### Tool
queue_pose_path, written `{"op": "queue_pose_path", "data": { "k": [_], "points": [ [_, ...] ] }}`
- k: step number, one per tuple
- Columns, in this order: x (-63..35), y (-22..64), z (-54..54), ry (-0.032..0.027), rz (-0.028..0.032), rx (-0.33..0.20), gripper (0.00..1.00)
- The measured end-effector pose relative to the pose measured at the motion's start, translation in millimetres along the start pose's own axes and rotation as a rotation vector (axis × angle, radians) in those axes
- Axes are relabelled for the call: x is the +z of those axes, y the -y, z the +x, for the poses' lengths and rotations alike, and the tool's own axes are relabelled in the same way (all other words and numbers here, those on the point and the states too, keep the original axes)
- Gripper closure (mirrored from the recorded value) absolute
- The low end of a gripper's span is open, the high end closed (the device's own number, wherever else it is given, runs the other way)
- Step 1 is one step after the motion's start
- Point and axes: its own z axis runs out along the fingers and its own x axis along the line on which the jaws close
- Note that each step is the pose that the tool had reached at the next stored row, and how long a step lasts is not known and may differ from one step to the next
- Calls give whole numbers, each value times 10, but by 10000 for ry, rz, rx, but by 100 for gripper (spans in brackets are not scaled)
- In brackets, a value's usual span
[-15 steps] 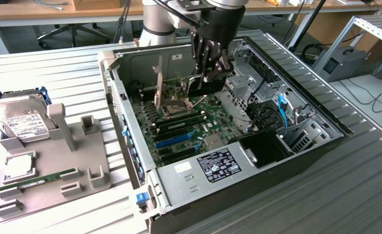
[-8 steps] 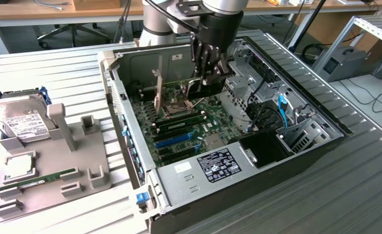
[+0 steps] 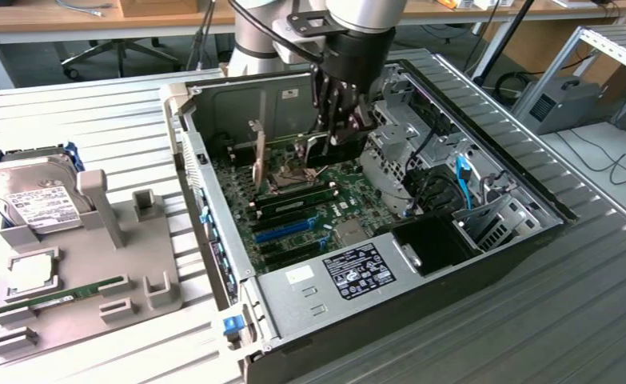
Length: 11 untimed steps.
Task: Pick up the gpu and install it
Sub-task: 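Insert the gpu into the slot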
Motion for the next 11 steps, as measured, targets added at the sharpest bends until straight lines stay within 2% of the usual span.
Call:
{"op": "queue_pose_path", "data": {
  "k": [11],
  "points": [
    [125,-7,3,0,10,0,73]
  ]
}}
